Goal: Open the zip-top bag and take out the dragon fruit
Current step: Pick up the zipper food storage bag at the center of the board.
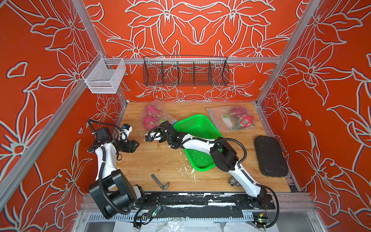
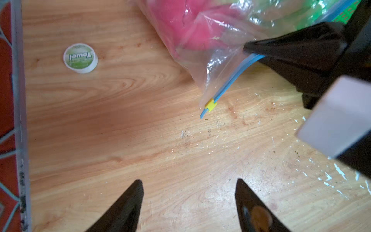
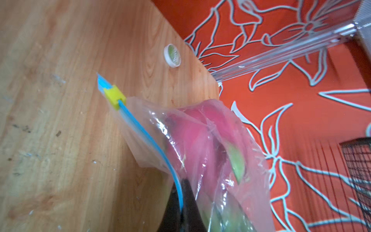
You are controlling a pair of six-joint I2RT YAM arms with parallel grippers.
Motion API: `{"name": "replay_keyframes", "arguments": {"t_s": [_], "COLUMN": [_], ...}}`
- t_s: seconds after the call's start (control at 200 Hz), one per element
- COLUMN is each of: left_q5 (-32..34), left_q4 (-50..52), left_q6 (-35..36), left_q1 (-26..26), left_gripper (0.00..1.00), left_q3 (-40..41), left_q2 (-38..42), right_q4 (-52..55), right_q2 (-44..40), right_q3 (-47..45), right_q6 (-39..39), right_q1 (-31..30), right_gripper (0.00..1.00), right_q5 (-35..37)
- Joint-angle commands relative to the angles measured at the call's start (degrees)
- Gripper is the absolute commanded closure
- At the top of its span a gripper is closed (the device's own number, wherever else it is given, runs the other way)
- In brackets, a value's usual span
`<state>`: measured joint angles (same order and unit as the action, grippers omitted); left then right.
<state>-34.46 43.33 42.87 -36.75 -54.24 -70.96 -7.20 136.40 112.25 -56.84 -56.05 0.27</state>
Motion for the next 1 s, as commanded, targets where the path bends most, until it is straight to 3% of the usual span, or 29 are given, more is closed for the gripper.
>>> {"name": "replay_keyframes", "arguments": {"t_s": [0.0,0.255,0.38,0.58,0.681,0.821,0.996], "left_q5": [-6.67,-19.43,-26.39,-36.62,-41.56,-40.49,-39.54], "left_q4": [4.15,7.66,2.16,8.39,15.65,25.43,27.15], "left_q6": [5.14,14.28,12.82,14.04,20.04,27.68,26.57], "left_q1": [-0.16,-0.12,-0.14,-0.07,0.16,5.0,10.71], "left_gripper": [0.25,0.15,0.12,0.15,0.19,0.23,0.27], "left_q3": [-2.55,-3.15,-1.36,-7.56,-9.59,-11.15,-11.74], "left_q2": [4.19,13.94,18.86,12.8,8.64,5.47,5.73], "right_q4": [-0.04,4.65,2.76,-2.41,-5.38,-7.27,-8.54], "right_q2": [-8.91,-17.32,-21.87,-29.77,-33.32,-37.02,-40.25], "right_q3": [-0.42,-2.75,-7.79,-19.44,-25.09,-29.9,-32.62], "right_q6": [10.81,25.63,31.34,38.15,40.47,41.94,42.54], "right_q1": [0.48,2.24,3.1,3.89,3.98,4.1,4.11], "right_gripper": [1.0,1.0,1.0,1.0,1.0,1.0,1.0], "right_q5": [-4.53,-12.05,-16.97,-23.4,-25.01,-26.09,-25.5]}}
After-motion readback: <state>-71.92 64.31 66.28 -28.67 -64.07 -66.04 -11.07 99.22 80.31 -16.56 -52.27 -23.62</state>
